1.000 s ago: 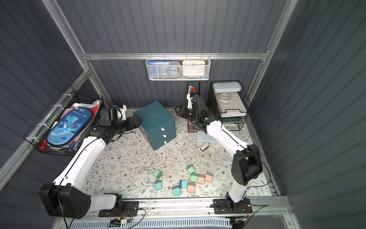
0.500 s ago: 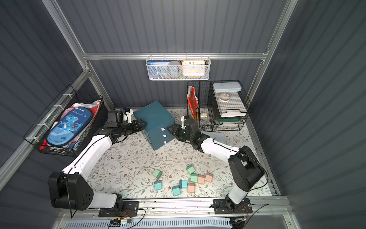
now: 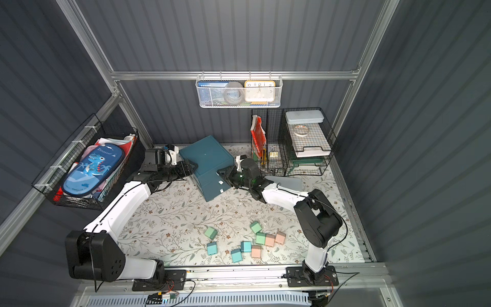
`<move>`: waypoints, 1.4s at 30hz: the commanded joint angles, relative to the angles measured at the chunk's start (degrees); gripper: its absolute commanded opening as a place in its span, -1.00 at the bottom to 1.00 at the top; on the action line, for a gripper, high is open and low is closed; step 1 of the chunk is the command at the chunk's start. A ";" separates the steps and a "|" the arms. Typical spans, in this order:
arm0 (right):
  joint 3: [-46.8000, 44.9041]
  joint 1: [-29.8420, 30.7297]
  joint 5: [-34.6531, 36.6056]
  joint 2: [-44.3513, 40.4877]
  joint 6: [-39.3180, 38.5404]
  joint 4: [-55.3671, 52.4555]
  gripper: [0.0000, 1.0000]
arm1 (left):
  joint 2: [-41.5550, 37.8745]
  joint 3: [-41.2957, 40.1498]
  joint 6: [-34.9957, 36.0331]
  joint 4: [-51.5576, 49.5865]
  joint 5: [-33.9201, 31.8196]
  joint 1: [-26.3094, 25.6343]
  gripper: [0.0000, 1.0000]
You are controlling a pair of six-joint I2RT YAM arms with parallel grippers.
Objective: Place the plugs into the drawer by color
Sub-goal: Open the drawer in the storage box.
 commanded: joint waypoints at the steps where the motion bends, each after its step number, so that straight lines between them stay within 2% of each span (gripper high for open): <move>1: 1.35 0.38 -0.80 0.84 0.59 2.41 -0.58 | -0.29 -1.41 -0.19 -0.34 0.80 -0.18 0.53; 7: -0.68 0.37 -0.60 -0.71 -0.14 1.53 -1.00 | -0.31 -2.11 -0.36 0.32 1.05 -0.14 0.53; 14: -3.66 1.28 0.68 -7.35 -8.20 -9.18 -1.00 | 0.07 -2.41 -0.63 1.24 1.68 -0.14 0.52; 19: -6.71 3.86 5.09 -13.91 -15.32 -18.27 -1.00 | -0.34 -2.23 -0.58 1.51 1.79 -0.14 0.52; 25: -9.00 5.57 9.33 -18.87 -19.85 -24.85 -1.00 | -1.41 -2.32 -0.41 2.04 1.64 -0.14 0.53; 39: -8.08 7.73 12.57 -21.42 -25.10 -31.96 -1.00 | -1.31 -1.20 -0.02 1.51 0.03 -0.14 0.53; 42: -7.00 7.68 11.37 -20.95 -27.07 -33.46 -0.87 | -1.73 -0.99 0.12 1.36 -0.08 -0.14 0.53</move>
